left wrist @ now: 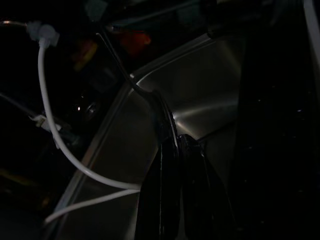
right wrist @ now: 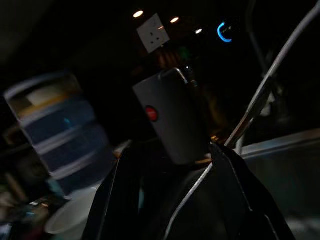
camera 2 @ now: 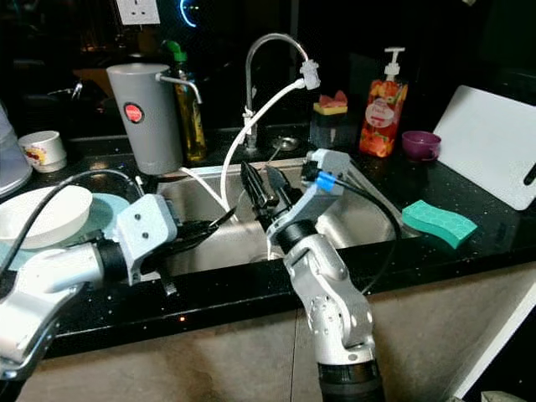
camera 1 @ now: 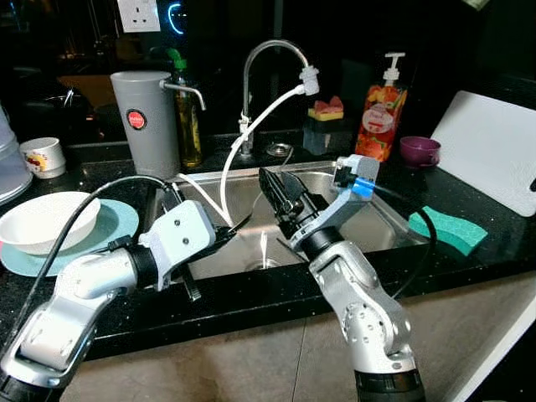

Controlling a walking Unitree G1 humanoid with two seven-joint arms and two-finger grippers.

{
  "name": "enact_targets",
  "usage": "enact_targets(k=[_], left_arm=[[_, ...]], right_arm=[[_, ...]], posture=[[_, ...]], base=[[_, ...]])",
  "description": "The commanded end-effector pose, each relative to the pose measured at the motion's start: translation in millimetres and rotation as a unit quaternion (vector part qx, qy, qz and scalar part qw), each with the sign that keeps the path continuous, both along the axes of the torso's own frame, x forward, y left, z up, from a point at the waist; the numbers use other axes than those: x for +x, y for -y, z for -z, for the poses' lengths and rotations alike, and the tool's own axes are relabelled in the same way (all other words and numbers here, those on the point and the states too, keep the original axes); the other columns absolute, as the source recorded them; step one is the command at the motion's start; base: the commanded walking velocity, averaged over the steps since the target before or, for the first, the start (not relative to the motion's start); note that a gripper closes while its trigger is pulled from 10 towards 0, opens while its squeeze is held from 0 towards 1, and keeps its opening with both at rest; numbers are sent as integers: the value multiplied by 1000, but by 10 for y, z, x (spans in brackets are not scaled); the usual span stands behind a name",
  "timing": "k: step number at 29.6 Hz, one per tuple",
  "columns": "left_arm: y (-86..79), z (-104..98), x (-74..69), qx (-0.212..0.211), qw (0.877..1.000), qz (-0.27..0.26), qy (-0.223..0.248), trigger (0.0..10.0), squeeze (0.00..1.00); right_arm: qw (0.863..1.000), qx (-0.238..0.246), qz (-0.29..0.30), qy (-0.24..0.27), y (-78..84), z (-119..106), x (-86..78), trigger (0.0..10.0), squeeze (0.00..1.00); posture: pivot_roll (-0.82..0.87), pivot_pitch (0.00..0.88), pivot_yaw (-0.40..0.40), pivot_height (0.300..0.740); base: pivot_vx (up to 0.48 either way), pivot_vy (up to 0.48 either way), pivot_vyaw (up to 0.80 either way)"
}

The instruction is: Kitchen organization

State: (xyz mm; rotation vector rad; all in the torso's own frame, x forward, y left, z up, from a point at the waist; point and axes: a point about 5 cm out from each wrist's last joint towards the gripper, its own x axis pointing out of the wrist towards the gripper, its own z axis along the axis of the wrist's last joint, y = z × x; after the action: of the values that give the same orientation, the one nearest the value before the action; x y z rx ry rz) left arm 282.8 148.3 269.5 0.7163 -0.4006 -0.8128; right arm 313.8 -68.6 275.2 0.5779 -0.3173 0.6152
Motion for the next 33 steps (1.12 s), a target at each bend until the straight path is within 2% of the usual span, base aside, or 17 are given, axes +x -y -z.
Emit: enact_targets(k=[1, 8, 13, 20, 22, 27, 33], left_arm=[[23, -24, -5, 5, 1000, 5, 9, 10000, 0], [73, -43, -20, -8, 1000, 11, 16, 10000, 0], [78, -64, 29, -14, 999, -8, 37, 10000, 0], [108, -105, 23, -22, 998, -4, 51, 10000, 0], [173, -64, 9, -15, 998, 2, 60, 10000, 0], [294, -34, -25, -18, 997, 20, 66, 10000, 0], [364, -36, -53, -21, 997, 31, 70, 10000, 0]], right_arm=[[997, 62, -39, -16, -105, -57, -32, 10000, 0], [994, 88, -38, -50, -62, -4, 26, 10000, 0], [990, 112, -27, -81, -5, 39, 96, 10000, 0], [979, 171, -40, -102, 90, 10, 144, 10000, 0], [974, 200, -49, -98, 128, -31, 160, 10000, 0], [973, 202, -62, -90, 114, -82, 160, 10000, 0], [974, 196, -75, -85, 62, -111, 135, 10000, 0]], posture=[[152, 49, -19, 740], [148, 51, -24, 740], [148, 51, -24, 740], [148, 55, -26, 740], [150, 54, -25, 740], [151, 54, -25, 740], [151, 54, -25, 740]], base=[[0, 0, 0], [0, 0, 0], [0, 0, 0], [0, 0, 0], [0, 0, 0], [0, 0, 0], [0, 0, 0]])
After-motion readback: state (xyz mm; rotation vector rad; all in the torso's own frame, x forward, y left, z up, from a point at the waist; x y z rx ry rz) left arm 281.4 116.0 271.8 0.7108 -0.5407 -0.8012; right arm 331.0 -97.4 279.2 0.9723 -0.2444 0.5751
